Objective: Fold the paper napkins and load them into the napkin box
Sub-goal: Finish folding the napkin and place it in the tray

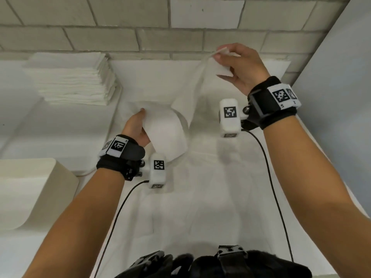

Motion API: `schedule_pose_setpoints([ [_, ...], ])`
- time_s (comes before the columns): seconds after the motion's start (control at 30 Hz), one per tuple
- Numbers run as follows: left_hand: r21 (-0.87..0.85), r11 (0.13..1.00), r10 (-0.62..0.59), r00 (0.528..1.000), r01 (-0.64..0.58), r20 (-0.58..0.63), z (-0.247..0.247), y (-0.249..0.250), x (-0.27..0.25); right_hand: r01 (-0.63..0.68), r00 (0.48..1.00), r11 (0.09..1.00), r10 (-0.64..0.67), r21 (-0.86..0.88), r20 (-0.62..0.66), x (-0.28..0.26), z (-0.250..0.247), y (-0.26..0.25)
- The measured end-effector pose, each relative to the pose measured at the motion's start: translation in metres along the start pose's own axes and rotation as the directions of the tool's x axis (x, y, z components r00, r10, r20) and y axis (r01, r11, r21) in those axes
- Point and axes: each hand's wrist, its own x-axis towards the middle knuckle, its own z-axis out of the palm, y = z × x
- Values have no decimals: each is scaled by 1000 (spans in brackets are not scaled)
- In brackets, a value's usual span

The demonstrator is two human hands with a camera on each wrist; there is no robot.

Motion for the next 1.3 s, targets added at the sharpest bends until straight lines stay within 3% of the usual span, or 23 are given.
schedule_pose_setpoints([
  [0.17,-101,995,-26,999,22,-33,4,-4,2,34,994,912,12,409,-111,7,13,8],
  [0.27,-120,993,-24,998,18,-51,8,-9,0,-39,989,876,102,481,-106,3,19,22],
  [0.37,-197,980,25,1000,-23,7,19,-9,-2,-188,975,980,194,69,-104,-14,33,53],
  [0.47,-252,965,97,990,-67,106,23,-6,-3,-269,961,921,277,-281,-10,-29,45,79],
  [0.63,-18,998,64,983,-62,174,13,-13,-3,-176,964,877,246,-447,102,-42,56,90],
  [0.7,-19,999,43,978,-40,206,9,-15,-1,-115,960,848,229,-518,161,-47,57,92],
  [0.8,-6,998,70,996,-70,59,2,-13,4,-107,906,801,323,-589,273,-46,50,92],
  [0.87,27,993,117,993,-116,-28,-8,-9,9,-165,890,780,381,-604,249,-33,39,87],
  [0.93,63,984,172,984,-169,-46,-20,0,10,-158,941,677,324,-719,98,-10,25,85],
  [0.97,88,978,192,980,-187,-52,-26,5,9,-128,951,558,303,-820,57,2,18,88],
  [1.07,122,967,237,966,-224,-103,-45,20,10,-24,892,123,450,-992,34,22,14,111],
  [1.1,134,963,249,961,-232,-125,-52,25,11,-3,873,32,488,-999,13,25,16,119],
  [1.17,156,957,269,951,-246,-150,-60,34,12,-6,861,15,508,-1000,3,27,20,125],
  [1.3,165,952,283,946,-258,-156,-67,42,13,-13,846,130,529,-991,59,30,20,118],
])
